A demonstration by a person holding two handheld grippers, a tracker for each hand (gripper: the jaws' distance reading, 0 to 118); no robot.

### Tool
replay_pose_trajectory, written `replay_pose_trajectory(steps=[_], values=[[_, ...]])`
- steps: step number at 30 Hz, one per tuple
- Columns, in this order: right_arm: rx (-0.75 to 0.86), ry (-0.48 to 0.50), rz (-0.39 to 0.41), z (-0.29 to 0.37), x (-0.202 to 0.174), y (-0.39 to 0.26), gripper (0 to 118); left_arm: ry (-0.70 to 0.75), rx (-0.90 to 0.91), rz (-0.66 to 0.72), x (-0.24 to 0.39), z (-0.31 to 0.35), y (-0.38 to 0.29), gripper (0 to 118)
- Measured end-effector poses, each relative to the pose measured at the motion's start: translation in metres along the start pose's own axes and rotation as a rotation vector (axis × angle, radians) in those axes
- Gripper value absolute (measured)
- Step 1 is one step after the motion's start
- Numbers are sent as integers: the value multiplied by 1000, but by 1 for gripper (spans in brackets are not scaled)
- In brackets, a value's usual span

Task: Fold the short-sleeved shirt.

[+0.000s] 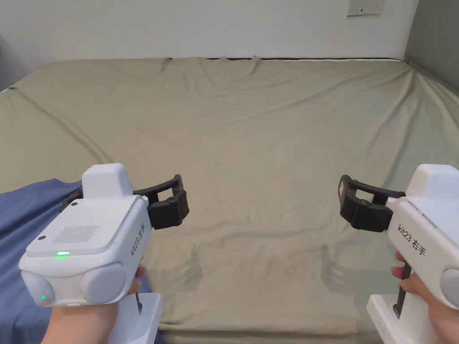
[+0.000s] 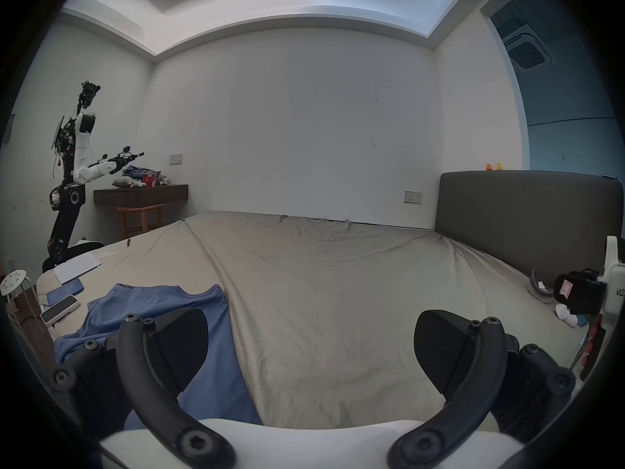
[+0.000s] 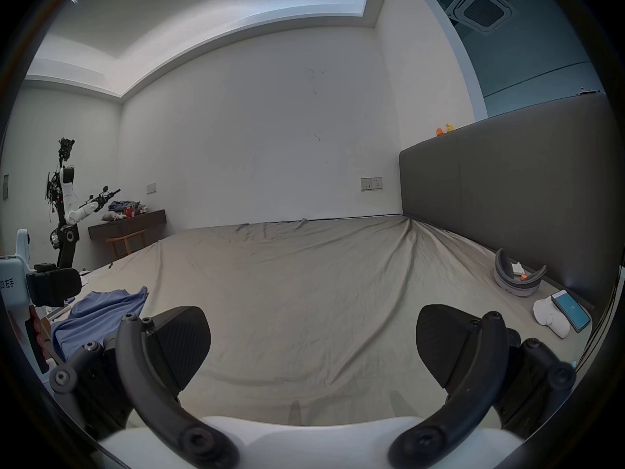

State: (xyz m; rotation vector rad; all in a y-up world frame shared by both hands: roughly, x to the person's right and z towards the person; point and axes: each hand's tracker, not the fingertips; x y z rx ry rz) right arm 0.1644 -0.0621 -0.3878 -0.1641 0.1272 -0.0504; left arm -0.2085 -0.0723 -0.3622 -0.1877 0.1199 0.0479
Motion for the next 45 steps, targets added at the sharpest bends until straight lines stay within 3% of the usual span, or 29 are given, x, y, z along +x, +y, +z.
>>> replay_pose_trajectory(steps=[21, 22, 23, 24, 25, 26, 27, 28, 29, 30, 31, 37, 45], values=[[1, -2, 46, 1, -6, -7, 116, -36, -11, -48, 11, 7, 1, 118], [0, -4, 47, 2, -7, -7, 106, -36, -12, -66, 13, 8, 0, 111], [-1, 0, 53, 2, -6, -5, 85, -41, 4, -70, 13, 9, -1, 97], [-4, -7, 76, 2, -7, -3, 51, -41, 26, -75, 14, 11, 1, 66], [-6, -45, 114, 2, -8, -2, 4, -44, 30, -81, 16, 12, 2, 7], [-7, -88, 140, 4, -15, -3, 0, -54, 24, -83, 16, 11, 4, 0], [44, -146, 179, 6, -17, -4, 0, -54, 30, -81, 17, 14, 4, 0], [127, -108, 241, 8, -17, -1, 0, -73, 26, -69, 16, 15, 4, 0], [-13, -65, 89, 5, -11, -1, 0, -91, 0, -82, 16, 13, 3, 0], [-61, -73, 29, 3, -8, -2, 0, -90, -6, -89, 16, 13, 2, 0], [24, -81, 109, 4, -9, 0, 0, -80, 2, -85, 16, 12, 1, 0], [-19, -68, 110, 1, -17, -4, 0, -35, -6, -45, 4, 12, 6, 0], [-18, 161, 116, -16, -77, -3, 0, 134, 4, -6, -55, 36, 8, 0]])
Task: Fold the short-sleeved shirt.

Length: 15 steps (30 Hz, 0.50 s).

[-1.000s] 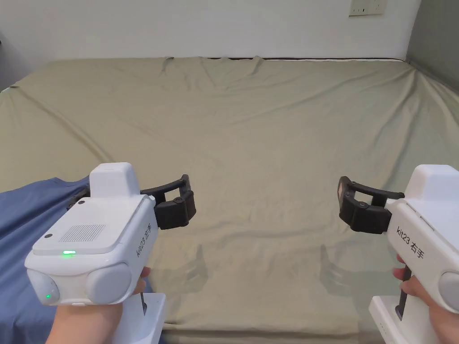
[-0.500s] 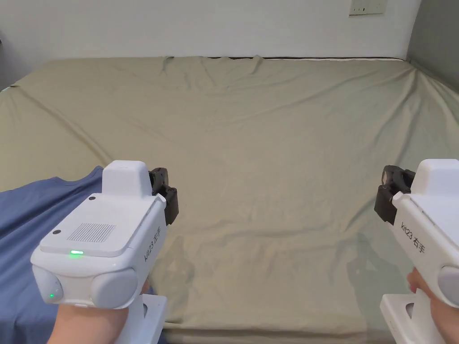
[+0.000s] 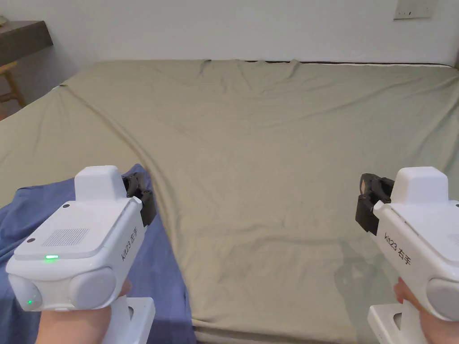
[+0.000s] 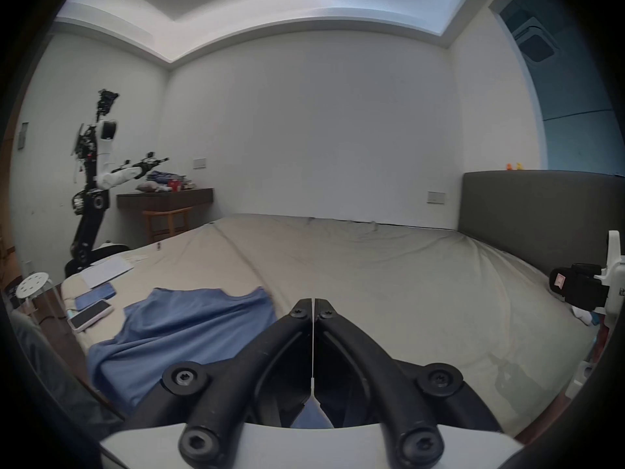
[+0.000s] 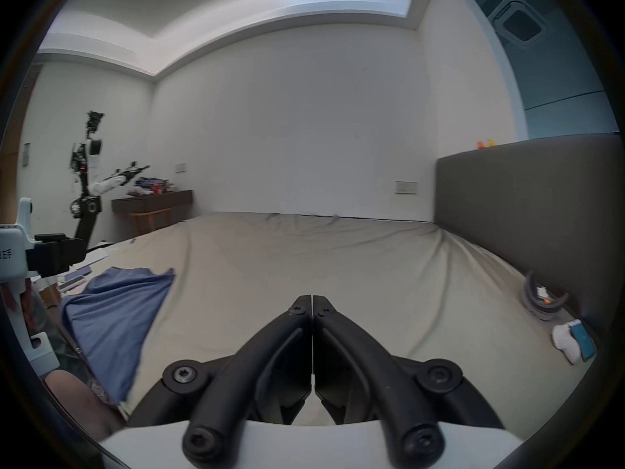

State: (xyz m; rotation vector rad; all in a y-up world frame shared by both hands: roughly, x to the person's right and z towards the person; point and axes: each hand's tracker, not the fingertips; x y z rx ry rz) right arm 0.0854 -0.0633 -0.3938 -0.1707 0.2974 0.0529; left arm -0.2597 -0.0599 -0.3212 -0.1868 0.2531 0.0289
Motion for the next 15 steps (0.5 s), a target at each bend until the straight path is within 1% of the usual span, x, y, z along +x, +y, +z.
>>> replay_pose_trajectory(steps=[4, 8, 11, 15], values=[[19, 117, -10, -12, -38, 8, 0, 102, 7, -15, -36, 21, -2, 0], [56, 213, 27, -19, -77, 14, 0, 190, 14, -5, -70, 45, -3, 0], [65, 262, 27, -23, -99, 18, 0, 238, 14, 15, -90, 57, -6, 0], [72, 302, 49, -24, -116, 19, 0, 278, 12, 28, -107, 67, -8, 0]])
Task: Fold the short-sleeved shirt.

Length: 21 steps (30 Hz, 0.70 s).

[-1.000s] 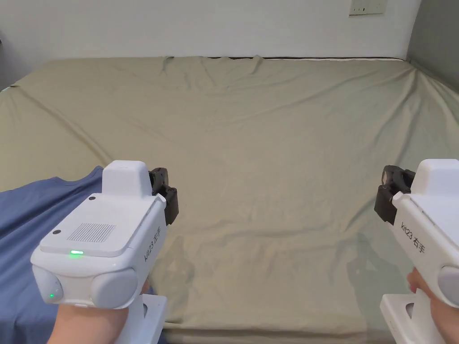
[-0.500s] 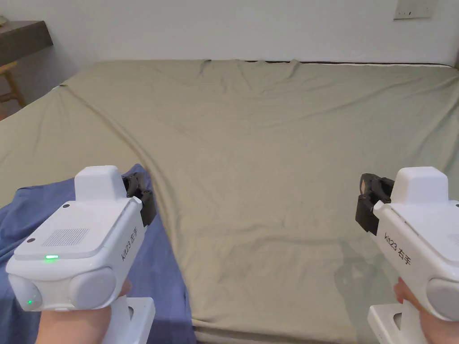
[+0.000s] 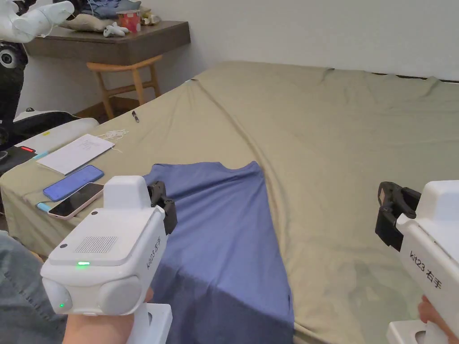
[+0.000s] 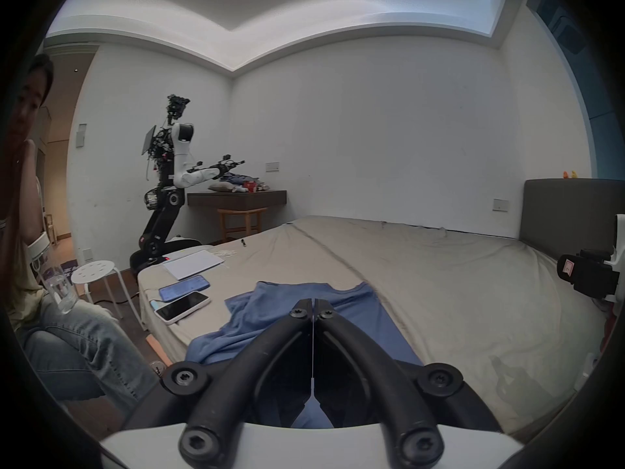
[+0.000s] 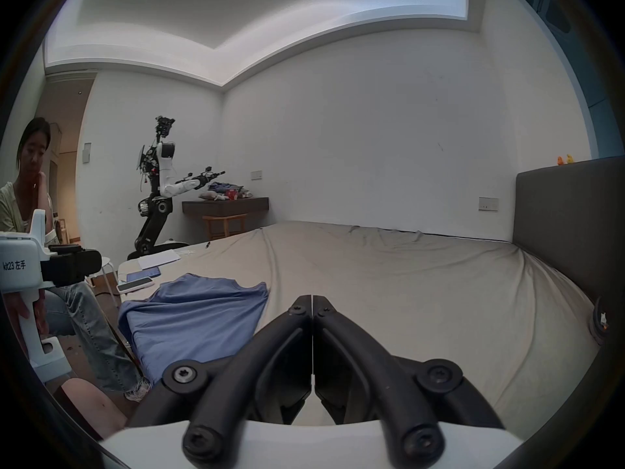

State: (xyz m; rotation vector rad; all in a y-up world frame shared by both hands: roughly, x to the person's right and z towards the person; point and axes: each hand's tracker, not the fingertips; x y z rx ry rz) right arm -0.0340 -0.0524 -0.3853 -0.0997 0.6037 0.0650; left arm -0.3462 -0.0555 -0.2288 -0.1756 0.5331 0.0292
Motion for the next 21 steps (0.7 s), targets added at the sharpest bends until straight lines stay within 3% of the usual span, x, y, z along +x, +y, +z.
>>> replay_pose_trajectory(steps=[10, 18, 19, 21], values=[[-68, 30, 8, 4, 11, -10, 0, -1, -15, 35, 2, -11, 29, 0], [-145, 1, -62, 11, 43, -15, 0, -147, -326, 18, 36, -137, 38, 0], [-145, -4, -68, 13, 47, -15, 0, -174, -383, 23, 41, -162, 33, 6], [-153, -21, -72, 15, 55, -18, 0, -220, -484, 54, 56, -203, 22, 44]])
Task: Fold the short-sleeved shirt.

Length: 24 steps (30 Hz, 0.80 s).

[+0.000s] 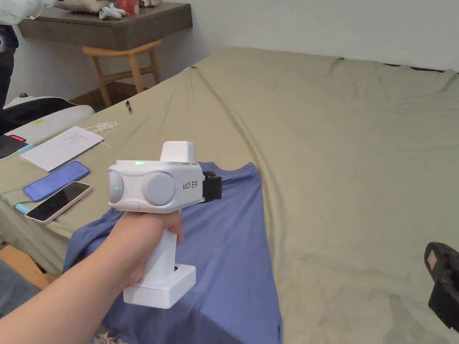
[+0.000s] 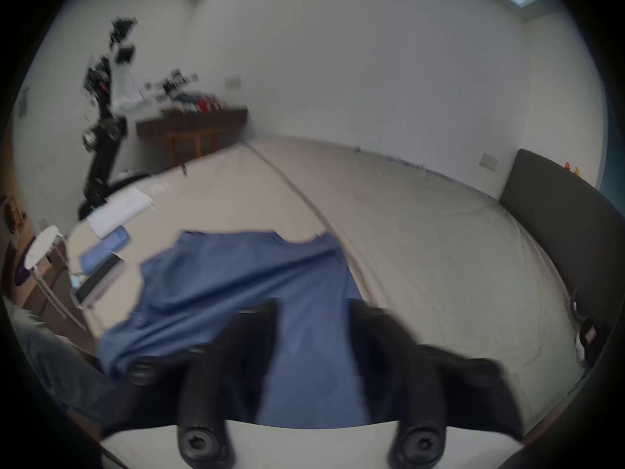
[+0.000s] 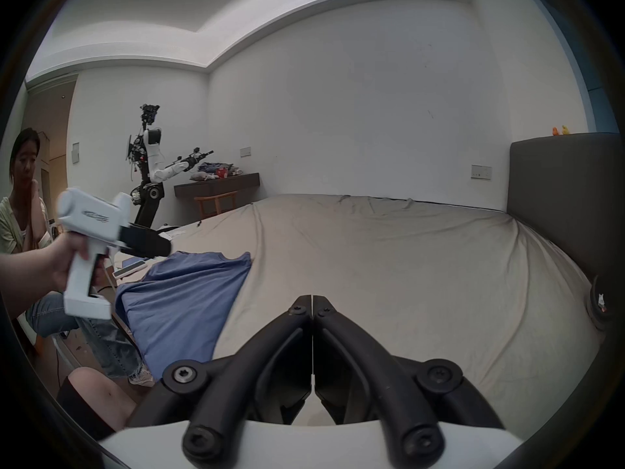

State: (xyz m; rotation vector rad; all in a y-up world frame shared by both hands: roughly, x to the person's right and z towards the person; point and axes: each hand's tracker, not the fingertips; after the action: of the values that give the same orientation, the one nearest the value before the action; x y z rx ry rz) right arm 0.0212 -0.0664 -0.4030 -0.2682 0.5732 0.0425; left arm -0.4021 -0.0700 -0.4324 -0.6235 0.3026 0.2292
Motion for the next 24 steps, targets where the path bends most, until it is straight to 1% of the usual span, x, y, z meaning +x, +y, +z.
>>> replay_pose_trajectory(steps=[1, 2, 3, 4, 7, 11, 12, 13, 14, 15, 17, 18, 19, 21, 22, 24], values=[[-8, -11, 1, 0, 5, -3, 0, -10, -52, -4, 3, -23, 3, 69], [-16, -21, -2, 0, 10, -5, 0, -2, -101, -13, 9, -43, 6, 81], [-27, -29, -8, 0, 14, -7, 0, 25, -119, -14, 13, -61, 8, 88], [-42, -36, -15, 1, 19, -9, 0, 26, -144, -33, 16, -80, 11, 91], [-96, -43, -29, 0, 31, -16, 0, 32, -218, -41, 27, -125, 15, 91], [-128, -67, -37, 2, 41, -20, 0, 21, -345, -37, 42, -158, 4, 90], [-131, -68, -42, 3, 43, -21, 0, 31, -379, -56, 45, -162, -2, 85], [-135, -68, -48, 3, 44, -22, 0, 56, -385, -79, 48, -163, -7, 83], [-141, -69, -53, 3, 45, -22, 0, 101, -325, -137, 52, -157, -10, 80], [-148, -66, -54, 3, 45, -23, 0, 82, -328, -148, 57, -154, -10, 73], [-162, -48, -51, 2, 44, -25, 0, 56, -332, -126, 57, -145, -10, 36], [-165, -47, -48, 1, 43, -26, 0, 39, -329, -116, 55, -140, -9, 7], [-169, -45, -45, 1, 41, -26, 0, 46, -320, -125, 55, -133, -10, 2], [-172, -33, -46, 2, 38, -24, 0, 39, -301, -109, 45, -122, -14, 2], [-168, -28, -46, 3, 37, -23, 0, 8, -289, -70, 38, -118, -10, 2], [-152, -17, -41, 7, 33, -19, 0, -6, -245, -7, 28, -104, -8, 2]])
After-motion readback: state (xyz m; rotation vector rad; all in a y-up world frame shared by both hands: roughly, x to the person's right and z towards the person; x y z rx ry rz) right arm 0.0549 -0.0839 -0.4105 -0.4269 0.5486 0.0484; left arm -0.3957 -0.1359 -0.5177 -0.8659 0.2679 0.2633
